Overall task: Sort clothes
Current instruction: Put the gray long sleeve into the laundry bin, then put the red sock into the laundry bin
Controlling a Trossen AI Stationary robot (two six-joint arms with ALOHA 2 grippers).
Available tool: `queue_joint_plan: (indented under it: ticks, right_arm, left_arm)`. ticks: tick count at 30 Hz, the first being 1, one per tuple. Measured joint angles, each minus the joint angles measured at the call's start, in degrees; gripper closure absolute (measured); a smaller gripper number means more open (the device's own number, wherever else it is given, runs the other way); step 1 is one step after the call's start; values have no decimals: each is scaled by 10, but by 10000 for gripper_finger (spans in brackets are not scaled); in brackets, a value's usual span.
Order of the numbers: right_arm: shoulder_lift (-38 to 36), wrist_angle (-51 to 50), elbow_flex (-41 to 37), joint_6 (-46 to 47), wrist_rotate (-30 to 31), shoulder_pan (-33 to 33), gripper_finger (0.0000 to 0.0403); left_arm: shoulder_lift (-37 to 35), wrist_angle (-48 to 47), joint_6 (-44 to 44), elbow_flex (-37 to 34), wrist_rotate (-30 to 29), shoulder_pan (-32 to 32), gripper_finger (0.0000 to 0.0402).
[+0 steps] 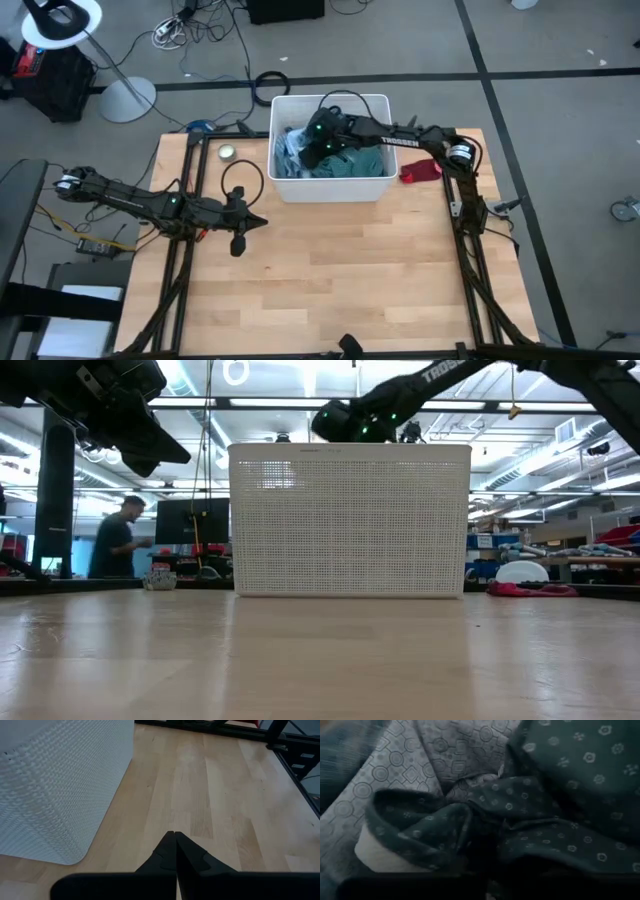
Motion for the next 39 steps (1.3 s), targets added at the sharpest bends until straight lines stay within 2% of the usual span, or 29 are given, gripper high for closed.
queue_joint_plan:
  ticks: [11, 21, 27, 33, 39]
  right_arm:
    - [-111, -34, -1, -16, -8, 8, 238]
    - [-235, -109, -1, -44, 0, 17, 230]
    - [-301, -219, 0, -44, 98, 28, 230]
    - [-358, -343, 0, 3, 183, 34, 230]
    - [-405, -422, -7, 56, 266, 33, 230]
  left_arm:
    - [0, 1, -1, 0, 0, 0, 401]
    - [0, 0, -1, 0, 0, 0, 401]
    - [0, 1, -1, 0, 0, 0, 401]
    - [0, 1, -3, 0, 0, 0, 401]
    - [0, 1, -3, 0, 0, 0, 401]
